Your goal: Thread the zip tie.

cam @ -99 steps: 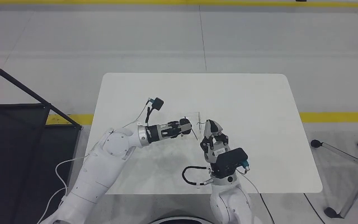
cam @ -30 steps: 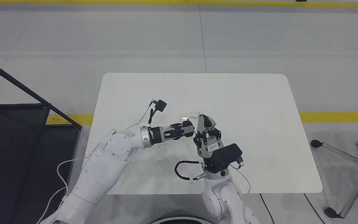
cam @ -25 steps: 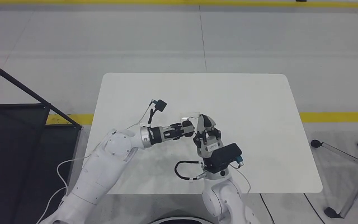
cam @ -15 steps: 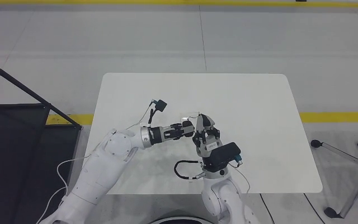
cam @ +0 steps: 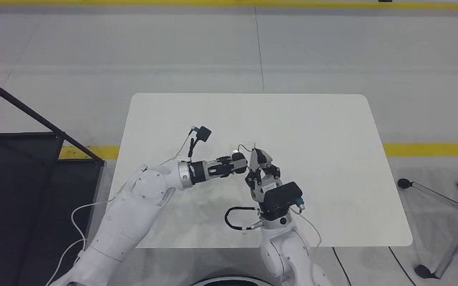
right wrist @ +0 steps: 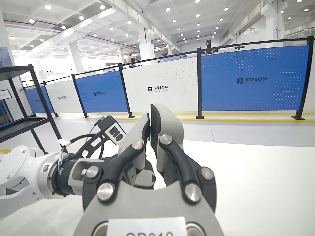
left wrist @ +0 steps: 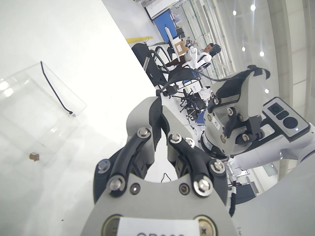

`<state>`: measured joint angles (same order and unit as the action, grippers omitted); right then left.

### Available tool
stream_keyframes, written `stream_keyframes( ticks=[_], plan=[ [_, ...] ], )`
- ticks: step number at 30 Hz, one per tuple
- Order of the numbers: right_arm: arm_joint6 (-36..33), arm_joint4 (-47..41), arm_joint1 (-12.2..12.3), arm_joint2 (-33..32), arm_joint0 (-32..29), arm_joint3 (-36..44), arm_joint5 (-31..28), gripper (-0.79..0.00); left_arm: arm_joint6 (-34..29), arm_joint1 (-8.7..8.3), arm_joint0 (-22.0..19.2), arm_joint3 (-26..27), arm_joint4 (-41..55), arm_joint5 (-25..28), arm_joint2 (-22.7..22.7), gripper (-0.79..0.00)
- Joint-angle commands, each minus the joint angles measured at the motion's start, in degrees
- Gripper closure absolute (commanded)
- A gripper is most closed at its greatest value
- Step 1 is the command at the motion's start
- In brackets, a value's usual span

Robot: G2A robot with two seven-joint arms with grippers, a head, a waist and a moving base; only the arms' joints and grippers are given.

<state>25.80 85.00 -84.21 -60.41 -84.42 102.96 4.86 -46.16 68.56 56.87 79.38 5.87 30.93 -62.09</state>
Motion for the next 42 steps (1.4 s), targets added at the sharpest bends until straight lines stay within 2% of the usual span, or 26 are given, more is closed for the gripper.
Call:
stream_keyframes(
  ticks=[1, 42],
  plan=[
    [-0.81, 0.78, 0.15, -0.25, -0.31, 0.23, -0.55, 0.000, 0.19, -0.02, 0.06, 0.07, -0.06, 0.05, -0.03, 0.000],
    [-6.57, 9.00, 1.91, -2.07, -4.77, 3.67, -3.80, 0.000, 2.14, -0.30, 0.39, 0.17, -0.15, 0.89, -0.25, 0.000]
  ],
)
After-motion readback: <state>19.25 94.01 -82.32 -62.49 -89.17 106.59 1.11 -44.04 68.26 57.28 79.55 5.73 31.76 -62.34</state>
